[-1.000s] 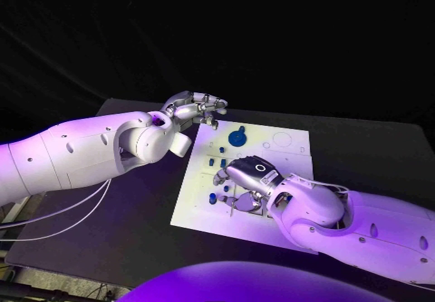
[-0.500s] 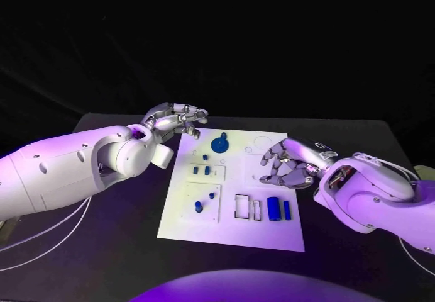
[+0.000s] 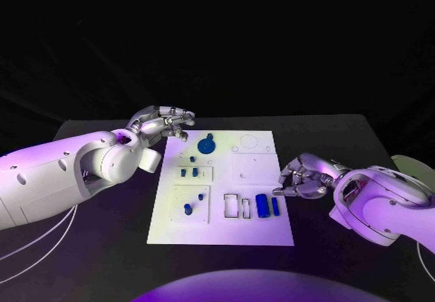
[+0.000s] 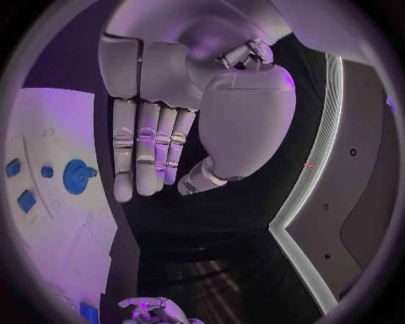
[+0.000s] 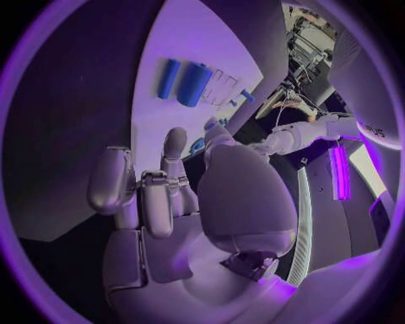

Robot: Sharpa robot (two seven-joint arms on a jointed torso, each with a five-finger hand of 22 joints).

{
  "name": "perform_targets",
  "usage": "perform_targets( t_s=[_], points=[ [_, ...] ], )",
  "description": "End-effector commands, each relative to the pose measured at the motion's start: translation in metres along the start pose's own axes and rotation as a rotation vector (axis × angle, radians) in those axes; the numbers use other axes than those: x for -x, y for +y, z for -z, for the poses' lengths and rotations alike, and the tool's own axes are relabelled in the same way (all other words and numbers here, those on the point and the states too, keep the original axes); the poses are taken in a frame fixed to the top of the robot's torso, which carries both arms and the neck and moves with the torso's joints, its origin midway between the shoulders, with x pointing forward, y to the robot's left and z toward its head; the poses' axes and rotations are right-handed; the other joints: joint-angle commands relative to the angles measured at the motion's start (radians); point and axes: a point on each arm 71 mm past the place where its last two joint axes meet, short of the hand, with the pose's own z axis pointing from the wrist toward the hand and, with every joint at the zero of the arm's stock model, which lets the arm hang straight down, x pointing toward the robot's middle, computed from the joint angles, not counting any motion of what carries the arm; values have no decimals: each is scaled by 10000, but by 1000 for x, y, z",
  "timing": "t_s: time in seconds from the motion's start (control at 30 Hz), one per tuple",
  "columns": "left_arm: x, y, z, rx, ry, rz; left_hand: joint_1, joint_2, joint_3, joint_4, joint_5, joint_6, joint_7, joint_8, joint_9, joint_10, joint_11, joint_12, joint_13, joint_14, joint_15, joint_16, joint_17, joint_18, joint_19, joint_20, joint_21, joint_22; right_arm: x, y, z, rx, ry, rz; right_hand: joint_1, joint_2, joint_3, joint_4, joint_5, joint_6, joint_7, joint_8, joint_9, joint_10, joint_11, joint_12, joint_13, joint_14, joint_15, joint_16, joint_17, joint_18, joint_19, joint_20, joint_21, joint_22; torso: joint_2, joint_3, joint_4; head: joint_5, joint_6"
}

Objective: Assemble the parts on the task board

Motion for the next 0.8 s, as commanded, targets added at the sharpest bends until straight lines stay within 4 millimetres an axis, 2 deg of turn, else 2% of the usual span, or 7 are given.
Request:
perform_targets(
  t_s=[0.03,0.1,0.3,0.5,0.8],
  points=[
    [-3,0,0,-3,194,82,-7,98,-22,13,-26,-47,-4,63,17,-75,0,32,-9,-19,2,-39,-9,107,49,0,-32,-7,-9,-5,2,-850,359,-46,-87,103,-279,-2,118,36,-78,51,154,233,-25,1284,1296,716,-98,102,703,-186,107,-11,165,789,-6,-19,-18,-25,-53],
    [-3,0,0,1,198,83,-2,96,-23,11,-23,-51,-5,65,17,-76,-1,34,-10,-20,2,-38,-11,107,51,0,-37,-9,-13,-4,1,-901,359,-10,-126,132,-525,9,196,54,-101,68,316,543,-45,2662,2632,772,-113,231,1014,-211,157,-27,296,880,-4,-14,-7,-22,-76],
    [-2,0,1,10,196,83,-2,96,-23,11,-23,-51,-5,65,17,-76,-1,34,-10,-20,2,-38,-11,107,51,0,-37,-9,-27,3,-2,-771,431,62,-92,190,-895,15,322,150,-147,125,686,992,-78,4684,4551,828,-132,375,1368,-243,217,-48,457,1022,2,-5,-16,65,-66],
    [-1,0,2,13,197,84,-2,96,-23,11,-23,-51,-5,65,17,-76,-1,34,-10,-20,2,-38,-11,107,51,0,-37,-9,-33,7,-6,-637,492,260,-54,245,-927,15,384,208,-166,143,805,1090,-93,5118,4955,846,-140,415,1476,-258,242,-54,529,1077,5,-23,-16,65,-106],
    [0,0,3,24,178,80,15,100,-18,3,-9,-55,-7,68,19,-77,-3,36,-10,-22,0,-37,-15,108,55,-1,-45,-12,-46,11,-10,-467,588,356,40,299,-908,8,566,226,-174,126,874,1065,-101,5205,5042,855,-148,438,1536,-271,263,-62,591,1123,2,-6,-16,169,-185]
  ],
)
